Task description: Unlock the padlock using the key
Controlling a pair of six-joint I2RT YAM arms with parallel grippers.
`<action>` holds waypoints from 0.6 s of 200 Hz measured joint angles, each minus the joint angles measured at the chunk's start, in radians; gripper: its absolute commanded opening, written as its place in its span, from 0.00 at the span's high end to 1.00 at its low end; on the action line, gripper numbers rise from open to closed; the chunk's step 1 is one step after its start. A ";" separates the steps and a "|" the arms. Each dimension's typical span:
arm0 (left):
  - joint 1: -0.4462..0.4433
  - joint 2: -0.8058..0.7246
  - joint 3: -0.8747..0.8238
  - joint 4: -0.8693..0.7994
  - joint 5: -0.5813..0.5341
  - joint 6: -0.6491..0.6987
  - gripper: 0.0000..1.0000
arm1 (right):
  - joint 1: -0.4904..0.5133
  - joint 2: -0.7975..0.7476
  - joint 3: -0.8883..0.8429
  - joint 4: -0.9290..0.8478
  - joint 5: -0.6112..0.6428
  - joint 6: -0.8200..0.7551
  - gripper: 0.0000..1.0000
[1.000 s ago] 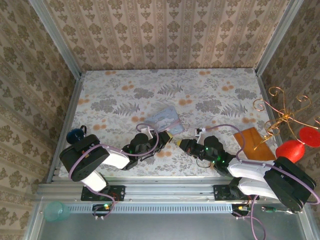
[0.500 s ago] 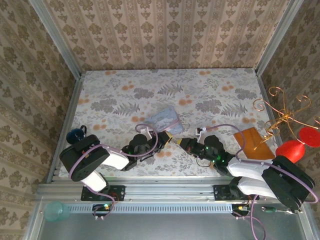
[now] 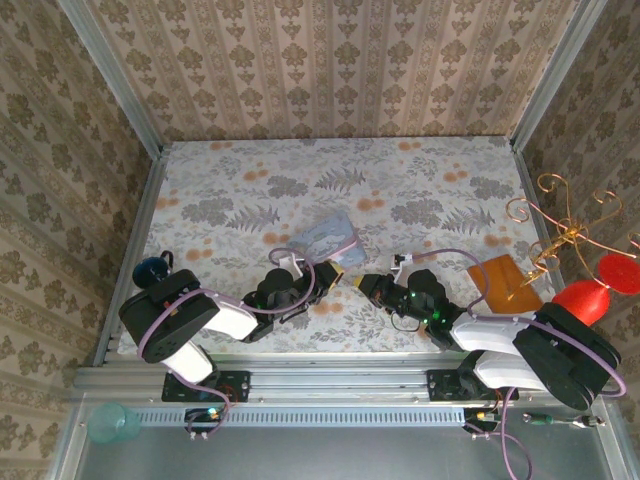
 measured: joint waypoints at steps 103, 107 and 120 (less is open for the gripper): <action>-0.001 0.001 0.002 -0.001 -0.005 0.000 1.00 | 0.036 0.039 0.005 0.030 -0.011 0.022 1.00; -0.001 0.001 0.002 -0.001 -0.005 0.000 1.00 | 0.036 0.039 0.005 0.030 -0.011 0.022 1.00; -0.001 0.001 0.002 -0.001 -0.005 0.000 1.00 | 0.036 0.038 0.005 0.030 -0.011 0.023 1.00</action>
